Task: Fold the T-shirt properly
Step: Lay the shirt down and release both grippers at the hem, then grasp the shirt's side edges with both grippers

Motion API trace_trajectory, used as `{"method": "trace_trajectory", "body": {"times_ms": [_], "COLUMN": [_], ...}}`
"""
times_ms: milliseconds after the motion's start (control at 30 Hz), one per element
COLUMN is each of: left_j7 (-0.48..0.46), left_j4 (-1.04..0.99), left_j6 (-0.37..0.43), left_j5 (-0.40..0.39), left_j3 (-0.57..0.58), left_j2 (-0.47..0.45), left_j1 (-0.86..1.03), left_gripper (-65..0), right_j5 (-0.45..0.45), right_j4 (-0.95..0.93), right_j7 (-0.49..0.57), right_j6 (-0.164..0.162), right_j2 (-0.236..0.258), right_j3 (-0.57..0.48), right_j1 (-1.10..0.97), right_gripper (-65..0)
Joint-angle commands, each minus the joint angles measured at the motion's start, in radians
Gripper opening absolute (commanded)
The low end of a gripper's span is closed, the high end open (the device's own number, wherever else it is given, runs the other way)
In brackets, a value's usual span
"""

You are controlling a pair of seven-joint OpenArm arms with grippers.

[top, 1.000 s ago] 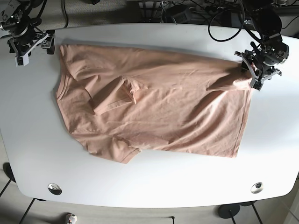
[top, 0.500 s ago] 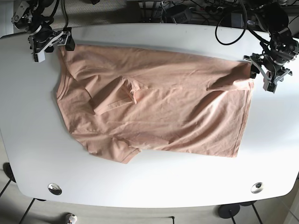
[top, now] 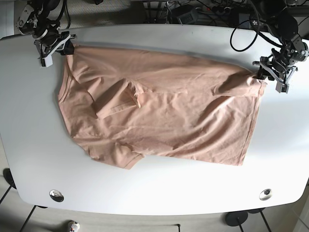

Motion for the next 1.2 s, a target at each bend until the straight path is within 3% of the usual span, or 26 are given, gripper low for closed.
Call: {"method": "trace_trajectory", "body": {"times_ms": [33, 200, 400, 633, 700, 767, 800, 833, 900, 1000, 1067, 1200], "left_j7": [0.016, 0.019, 0.019, 0.019, 0.019, 0.027, 0.05, 0.085, 0.114, 0.172, 0.22, 0.229], "left_j4": [0.005, 0.028, 0.204, 0.33, 0.344, 0.351, 0.362, 0.387, 0.417, 0.45, 0.466, 0.462], "left_j6": [0.007, 0.007, 0.007, 0.007, 0.007, 0.007, 0.007, 0.007, 0.007, 0.007, 0.007, 0.007], "left_j5": [0.027, 0.023, 0.021, 0.019, 0.019, 0.021, 0.021, 0.021, 0.021, 0.021, 0.021, 0.029], "left_j3": [-0.002, -0.01, -0.011, -0.073, -0.074, -0.068, -0.07, -0.071, -0.071, -0.065, -0.064, 0.027], "left_j2": [-0.021, -0.024, -0.017, 0.018, 0.022, 0.022, 0.022, 0.022, 0.022, 0.021, 0.021, 0.022], "left_j1": [0.002, 0.035, 0.202, 0.381, 0.386, 0.386, 0.381, 0.368, 0.315, 0.226, 0.116, -0.024], "left_gripper": [-51.4, -54.9, -58.1, -57.9, -57.4, -52.9, -48.1, -40.1, -32.5, -31.2, -31.2, -31.2], "right_j5": [0.001, 0.001, 0.006, 0.008, 0.008, 0.008, 0.008, 0.008, 0.005, 0.003, 0.001, -0.006], "right_j4": [0.011, 0.016, 0.019, 0.019, 0.034, 0.079, 0.105, 0.151, 0.194, 0.202, 0.188, 0.088], "right_j7": [0.006, 0.004, 0.003, 0.006, 0.006, 0.006, 0.006, 0.006, 0.006, 0.006, 0.004, 0.001], "right_j6": [0.001, 0.001, 0.001, 0.001, 0.001, 0.001, 0.001, 0.001, 0.001, 0.001, 0.001, 0.001], "right_j2": [0.014, 0.015, 0.035, 0.055, 0.055, 0.038, 0.027, 0.018, 0.018, 0.026, 0.061, 0.11], "right_j3": [0.004, 0.007, 0.011, 0.013, 0.033, 0.083, 0.103, 0.131, 0.156, 0.162, 0.145, 0.07], "right_j1": [-0.004, -0.012, -0.075, -0.17, -0.172, -0.167, -0.165, -0.155, -0.138, -0.075, -0.003, 0.154], "right_gripper": [-62.1, -63.1, -63.1, -62.9, -57.7, -38.2, -28.1, -13.5, -1.1, -1.7, -4.0, -7.6]}}
